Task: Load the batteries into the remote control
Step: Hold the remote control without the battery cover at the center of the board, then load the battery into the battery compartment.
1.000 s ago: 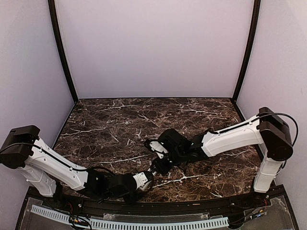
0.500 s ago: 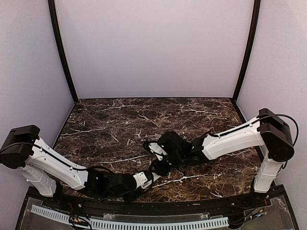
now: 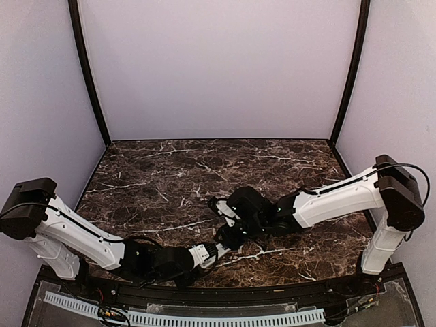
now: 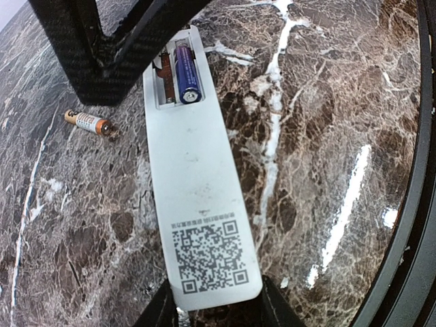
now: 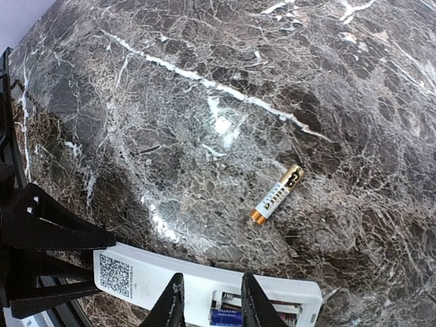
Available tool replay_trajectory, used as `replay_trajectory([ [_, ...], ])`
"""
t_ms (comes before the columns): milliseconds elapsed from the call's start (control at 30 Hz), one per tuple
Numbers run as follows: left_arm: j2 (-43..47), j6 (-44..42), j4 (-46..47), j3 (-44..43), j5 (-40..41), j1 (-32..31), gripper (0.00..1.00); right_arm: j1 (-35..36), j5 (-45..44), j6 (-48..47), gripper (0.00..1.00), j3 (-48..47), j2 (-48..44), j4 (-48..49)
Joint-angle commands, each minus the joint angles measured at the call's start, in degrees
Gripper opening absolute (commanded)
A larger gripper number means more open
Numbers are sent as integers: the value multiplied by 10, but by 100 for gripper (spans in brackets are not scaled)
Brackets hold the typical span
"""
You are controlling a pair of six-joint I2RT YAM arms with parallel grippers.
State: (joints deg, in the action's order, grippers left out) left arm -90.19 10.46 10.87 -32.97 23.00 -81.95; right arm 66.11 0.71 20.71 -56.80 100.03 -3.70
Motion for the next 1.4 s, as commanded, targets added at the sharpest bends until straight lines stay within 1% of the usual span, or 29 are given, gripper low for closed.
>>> replay_trajectory([
  [0,5,-1,-32,10,-2,1,9,11,-30,23,26,22,-24,-7],
  [133,-1,-1,-34,6,-3,1,9,20,-27,20,24,21,-10,-18],
  [200,-4,0,-35,5,-2,1,9,24,-27,20,21,17,-4,-22],
  [333,-6,-1,-36,4,-2,1,9,25,-35,26,20,17,-1,-23],
  [533,-8,-1,-37,2,-3,1,9,28,-46,25,14,14,6,-37],
  [767,-10,0,-38,0,-1,1,9,33,-45,23,13,9,19,-41],
  [900,-13,0,-39,-2,-1,1,9,33,-50,22,11,5,23,-50],
  [1133,-17,3,-43,0,-2,1,9,34,-52,17,12,8,13,-66],
  [1367,-22,1,-44,-2,-7,1,9,34,-46,15,16,-29,-6,-72],
])
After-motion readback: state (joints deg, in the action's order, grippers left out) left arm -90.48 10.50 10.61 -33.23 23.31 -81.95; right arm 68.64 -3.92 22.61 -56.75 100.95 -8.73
